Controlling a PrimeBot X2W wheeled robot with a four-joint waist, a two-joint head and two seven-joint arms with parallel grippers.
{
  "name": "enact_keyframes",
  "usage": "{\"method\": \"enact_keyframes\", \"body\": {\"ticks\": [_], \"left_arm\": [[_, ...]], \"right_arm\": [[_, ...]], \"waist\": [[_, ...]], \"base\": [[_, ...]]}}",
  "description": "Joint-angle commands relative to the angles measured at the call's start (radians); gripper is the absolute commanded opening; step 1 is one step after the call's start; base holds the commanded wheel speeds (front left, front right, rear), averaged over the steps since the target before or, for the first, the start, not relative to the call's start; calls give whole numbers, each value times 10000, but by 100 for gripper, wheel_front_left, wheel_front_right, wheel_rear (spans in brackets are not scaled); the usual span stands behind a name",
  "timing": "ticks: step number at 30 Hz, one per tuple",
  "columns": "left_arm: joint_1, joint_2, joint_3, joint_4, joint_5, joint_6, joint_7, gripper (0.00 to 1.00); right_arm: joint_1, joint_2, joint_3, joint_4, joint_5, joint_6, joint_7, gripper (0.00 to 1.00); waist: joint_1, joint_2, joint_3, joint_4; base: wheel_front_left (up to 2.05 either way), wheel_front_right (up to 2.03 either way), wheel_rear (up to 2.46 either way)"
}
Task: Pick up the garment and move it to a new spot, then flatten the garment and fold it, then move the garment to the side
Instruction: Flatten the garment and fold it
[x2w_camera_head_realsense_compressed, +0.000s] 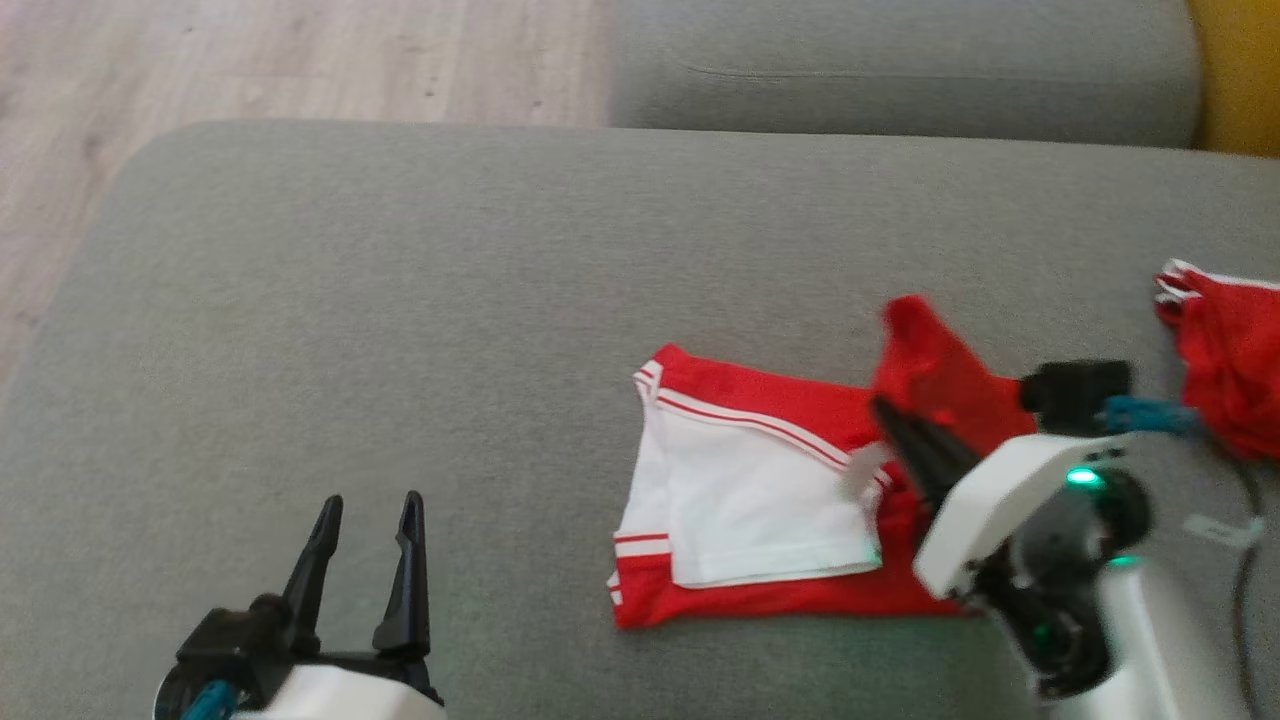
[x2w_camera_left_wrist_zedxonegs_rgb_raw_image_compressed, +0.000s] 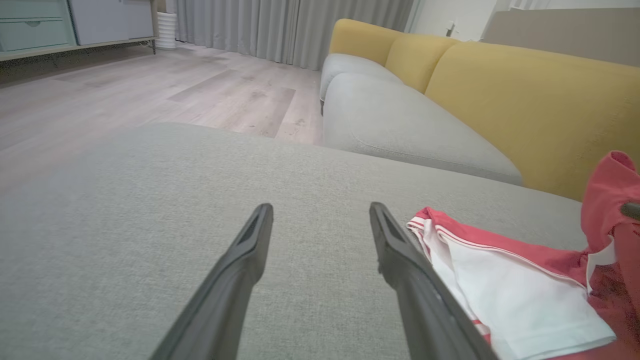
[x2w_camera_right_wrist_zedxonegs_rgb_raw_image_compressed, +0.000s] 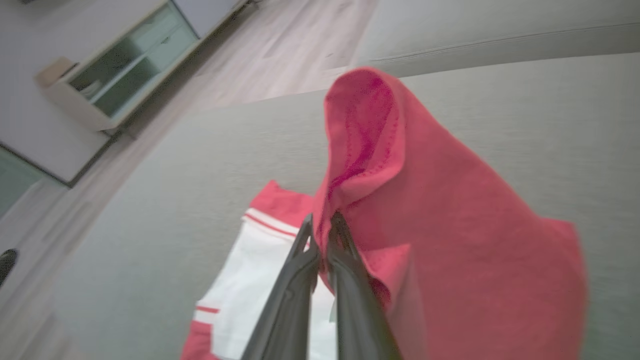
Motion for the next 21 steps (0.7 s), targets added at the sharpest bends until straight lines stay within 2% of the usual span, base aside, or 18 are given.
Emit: {"method": "enact_keyframes", "body": {"ticks": [1, 6, 10, 21], "left_arm": [[-291, 255, 475, -344, 64, 55, -18, 100], [-269, 275, 463, -399, 48, 62, -5, 100], [-317, 238, 435, -422, 45, 46, -14, 100], [-349, 178, 431, -306, -15, 13, -76, 100]], "right_arm": [[-266, 77, 388, -427, 178, -7, -136, 0], [-513, 98, 1577, 162, 1053, -7, -705, 0], [-985, 100, 2222, 1216, 1542, -7, -1291, 0], [-1973, 102, 3253, 3292, 2638, -7, -2023, 0]], "waist": [[0, -1, -49, 262], [0, -1, -29, 755], [0, -1, 35, 1154], [0, -1, 87, 1455]], "base": [[0, 0, 0], [0, 0, 0], [0, 0, 0], [0, 0, 0]]}}
